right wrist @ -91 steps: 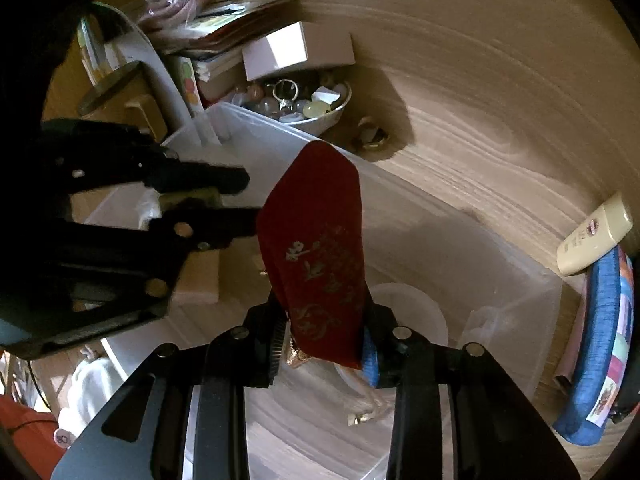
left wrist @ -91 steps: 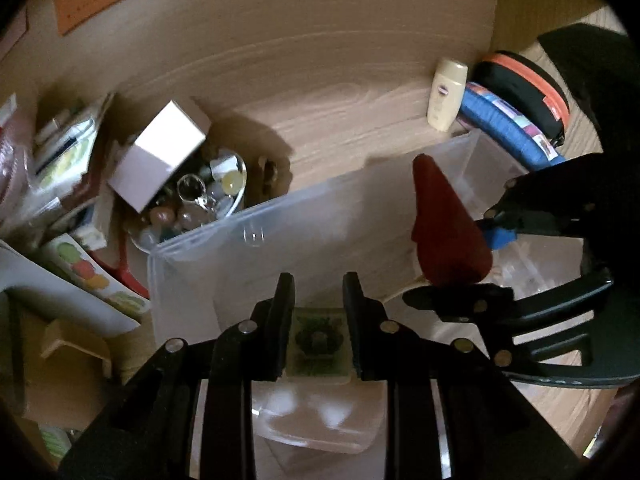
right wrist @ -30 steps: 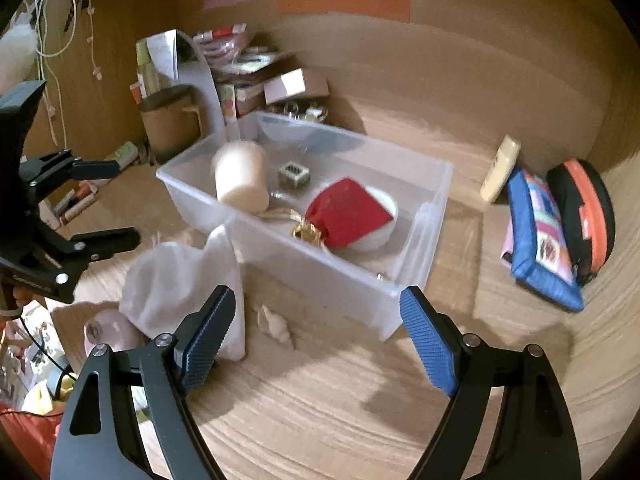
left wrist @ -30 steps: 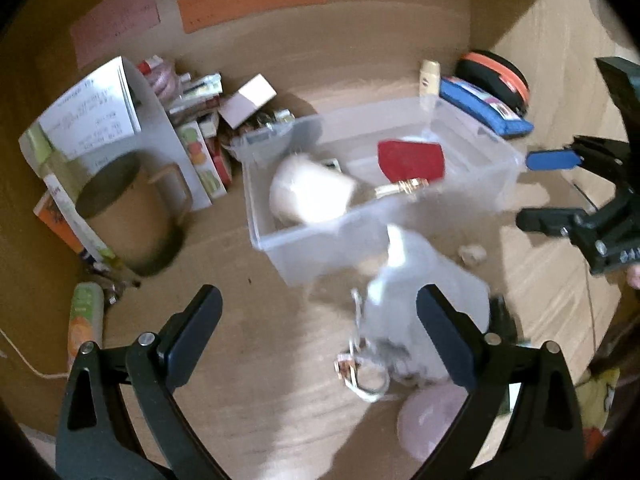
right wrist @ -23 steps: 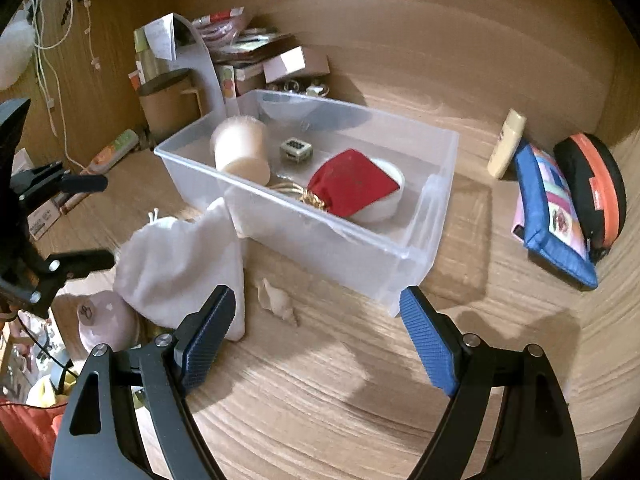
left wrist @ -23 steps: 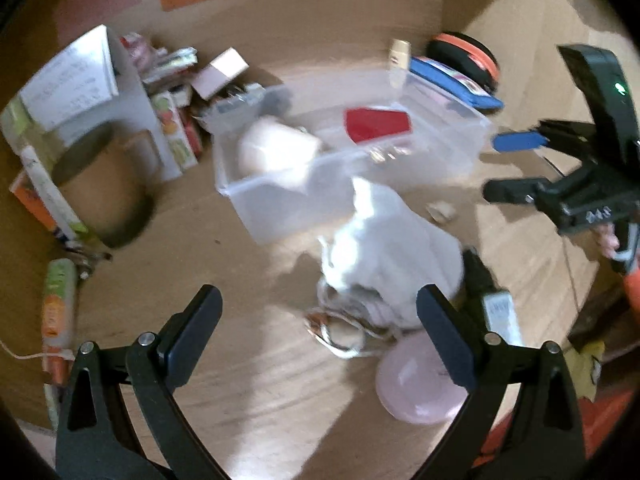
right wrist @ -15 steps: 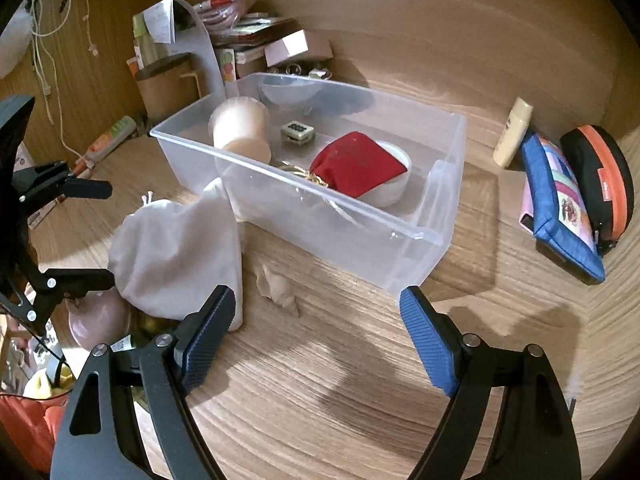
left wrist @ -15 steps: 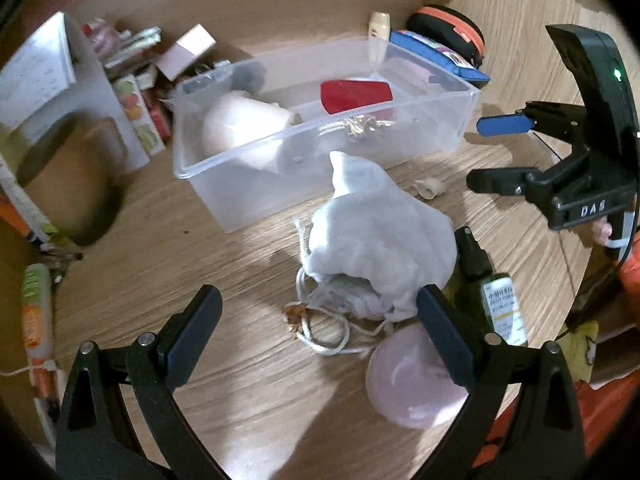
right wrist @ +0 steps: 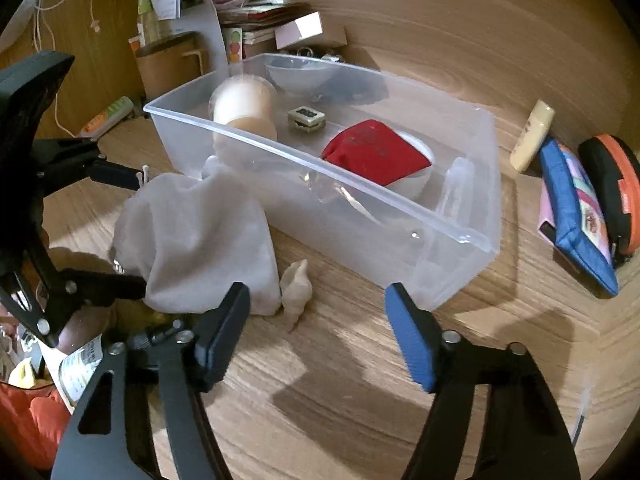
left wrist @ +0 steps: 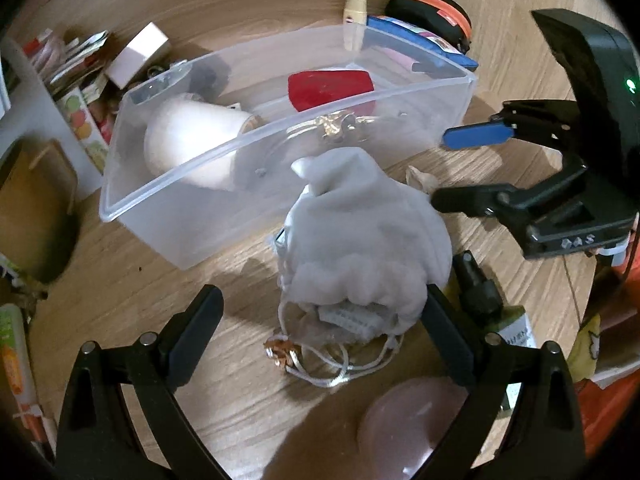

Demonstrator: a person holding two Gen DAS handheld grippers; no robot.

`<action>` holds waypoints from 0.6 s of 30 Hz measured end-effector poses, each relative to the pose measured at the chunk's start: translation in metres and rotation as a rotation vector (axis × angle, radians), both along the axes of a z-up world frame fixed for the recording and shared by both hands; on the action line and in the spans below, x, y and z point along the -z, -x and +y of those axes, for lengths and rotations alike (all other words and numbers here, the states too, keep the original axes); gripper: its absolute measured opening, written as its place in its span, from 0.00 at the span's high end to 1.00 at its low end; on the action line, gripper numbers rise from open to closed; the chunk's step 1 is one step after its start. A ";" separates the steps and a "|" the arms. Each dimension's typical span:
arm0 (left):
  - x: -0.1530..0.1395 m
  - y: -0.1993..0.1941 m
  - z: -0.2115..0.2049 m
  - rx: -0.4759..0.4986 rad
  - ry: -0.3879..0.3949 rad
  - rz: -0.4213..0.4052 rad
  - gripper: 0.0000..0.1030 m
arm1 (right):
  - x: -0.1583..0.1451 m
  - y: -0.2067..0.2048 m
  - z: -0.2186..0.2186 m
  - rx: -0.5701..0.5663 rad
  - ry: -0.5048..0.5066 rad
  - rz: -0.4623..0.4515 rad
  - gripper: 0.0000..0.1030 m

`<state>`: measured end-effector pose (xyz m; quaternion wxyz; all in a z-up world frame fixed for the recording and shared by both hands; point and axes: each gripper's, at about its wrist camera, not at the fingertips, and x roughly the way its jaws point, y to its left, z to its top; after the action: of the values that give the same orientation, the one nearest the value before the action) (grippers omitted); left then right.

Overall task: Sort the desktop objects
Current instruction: 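Move the left tool toward the white drawstring pouch, then grasp the white drawstring pouch with the left tool and lift it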

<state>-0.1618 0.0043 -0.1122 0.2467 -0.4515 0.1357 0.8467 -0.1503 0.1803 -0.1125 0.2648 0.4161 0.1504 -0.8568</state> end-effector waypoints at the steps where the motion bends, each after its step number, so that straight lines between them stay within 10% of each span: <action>1: 0.001 0.001 0.001 0.005 0.000 0.003 0.04 | 0.001 0.002 0.000 0.000 0.003 -0.009 0.49; 6: 0.003 0.007 0.005 0.025 -0.016 -0.003 0.07 | 0.004 0.006 0.000 0.002 0.014 -0.012 0.57; 18: -0.003 0.002 0.016 0.075 -0.101 -0.028 0.51 | 0.003 0.005 -0.010 -0.021 0.015 0.000 0.81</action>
<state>-0.1636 0.0200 -0.1093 0.3026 -0.4448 0.1062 0.8362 -0.1555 0.1706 -0.1158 0.2768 0.4125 0.1481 -0.8552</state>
